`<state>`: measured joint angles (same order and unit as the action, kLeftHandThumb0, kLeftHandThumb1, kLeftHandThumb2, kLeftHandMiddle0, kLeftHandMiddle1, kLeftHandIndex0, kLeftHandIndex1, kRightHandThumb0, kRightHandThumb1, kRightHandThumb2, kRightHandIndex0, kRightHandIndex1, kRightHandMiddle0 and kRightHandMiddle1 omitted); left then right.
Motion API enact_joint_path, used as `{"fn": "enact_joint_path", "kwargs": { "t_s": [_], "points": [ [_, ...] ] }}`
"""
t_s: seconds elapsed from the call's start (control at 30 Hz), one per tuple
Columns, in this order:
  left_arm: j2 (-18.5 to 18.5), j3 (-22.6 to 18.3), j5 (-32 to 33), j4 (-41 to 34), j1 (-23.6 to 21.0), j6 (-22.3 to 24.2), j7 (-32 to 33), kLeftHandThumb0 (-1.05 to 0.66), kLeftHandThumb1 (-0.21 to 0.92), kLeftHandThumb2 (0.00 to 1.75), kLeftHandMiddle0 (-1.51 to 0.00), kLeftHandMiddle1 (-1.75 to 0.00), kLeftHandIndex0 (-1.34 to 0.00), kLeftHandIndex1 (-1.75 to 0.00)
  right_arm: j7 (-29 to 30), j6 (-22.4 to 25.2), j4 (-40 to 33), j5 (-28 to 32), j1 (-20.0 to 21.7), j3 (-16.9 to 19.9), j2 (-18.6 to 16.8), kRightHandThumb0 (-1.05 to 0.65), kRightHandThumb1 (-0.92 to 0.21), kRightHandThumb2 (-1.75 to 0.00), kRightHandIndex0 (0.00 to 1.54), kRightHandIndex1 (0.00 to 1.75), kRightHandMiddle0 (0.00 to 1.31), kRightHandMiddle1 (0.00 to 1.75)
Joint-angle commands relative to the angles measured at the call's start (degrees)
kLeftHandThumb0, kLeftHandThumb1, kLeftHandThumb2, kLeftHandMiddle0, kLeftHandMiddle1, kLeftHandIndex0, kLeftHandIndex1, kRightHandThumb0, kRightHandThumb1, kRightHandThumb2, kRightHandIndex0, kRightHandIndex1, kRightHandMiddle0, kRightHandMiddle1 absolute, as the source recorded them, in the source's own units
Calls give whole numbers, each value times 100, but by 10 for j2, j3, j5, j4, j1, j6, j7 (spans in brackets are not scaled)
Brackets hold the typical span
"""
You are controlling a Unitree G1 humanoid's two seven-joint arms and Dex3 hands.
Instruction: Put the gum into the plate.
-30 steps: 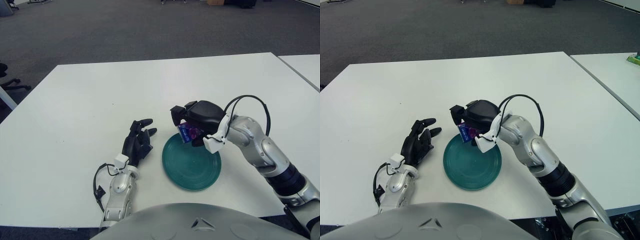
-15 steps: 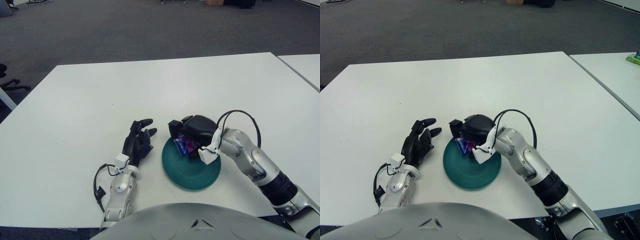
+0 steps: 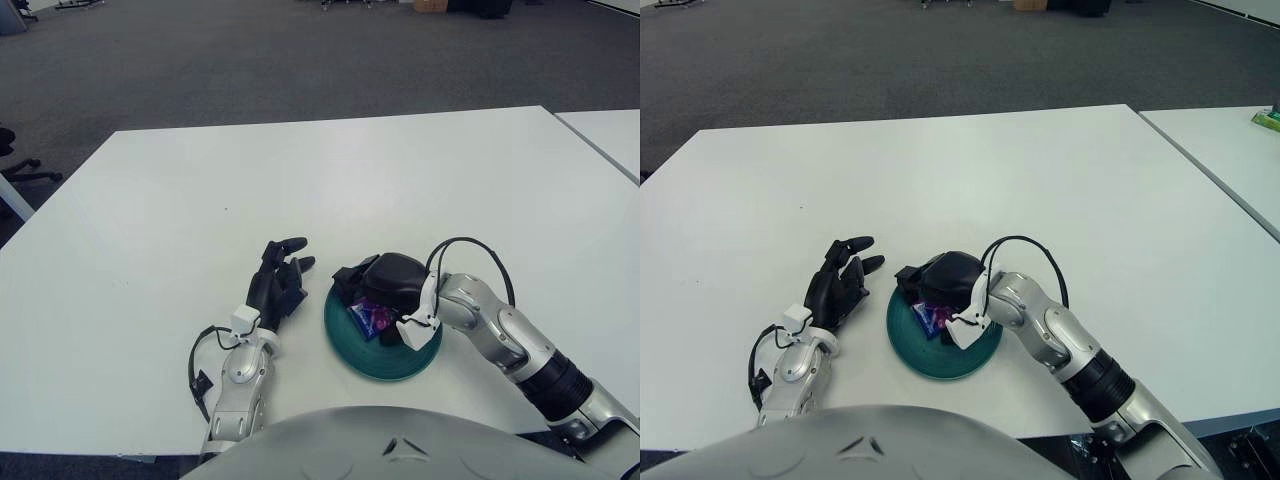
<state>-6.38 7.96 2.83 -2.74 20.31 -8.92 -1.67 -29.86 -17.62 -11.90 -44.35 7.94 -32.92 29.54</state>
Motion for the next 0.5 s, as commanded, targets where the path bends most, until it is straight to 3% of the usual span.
{"fn": "enact_joint_path", "kwargs": {
  "t_s": [0.0,0.07,0.1,0.17,0.27,0.37,0.47],
  "points": [
    [-3,1,-7,18,2,0,8,-74,92,84,-41,-90,-19,-112,12,-16,15,-44,-5,-2,28,-37,-81,-67,53,175,26,175],
    [-3,0,-12,22,2,-11,12,-76,92,85,-38,-87,-18,-113,0,-22,-16,-54,-10,3,46,-66,-88,-77,26,125,11,123],
    [-3,0,-14,24,2,-15,14,-77,92,85,-38,-86,-18,-113,-10,-23,-34,-54,-13,7,54,-71,-89,-80,21,111,9,109],
    [-3,-1,-23,30,1,-27,23,-79,92,86,-35,-82,-17,-114,-38,-21,-68,-39,-14,20,68,-85,-91,-86,13,61,3,66],
    [-5,-3,-40,37,-1,-39,40,-82,92,89,-33,-75,-16,-114,-69,-10,-94,-6,-9,40,75,-96,-92,-91,7,27,1,32],
    [-4,-5,-50,43,-2,-48,52,-83,92,92,-32,-67,-15,-112,-92,14,-114,29,-11,59,70,-102,-92,-94,2,12,0,14],
    [-6,-4,-58,45,-2,-54,64,-85,92,93,-31,-57,-14,-112,-79,36,-116,56,-35,77,53,-104,-92,-95,1,4,0,5]
  ]
}}
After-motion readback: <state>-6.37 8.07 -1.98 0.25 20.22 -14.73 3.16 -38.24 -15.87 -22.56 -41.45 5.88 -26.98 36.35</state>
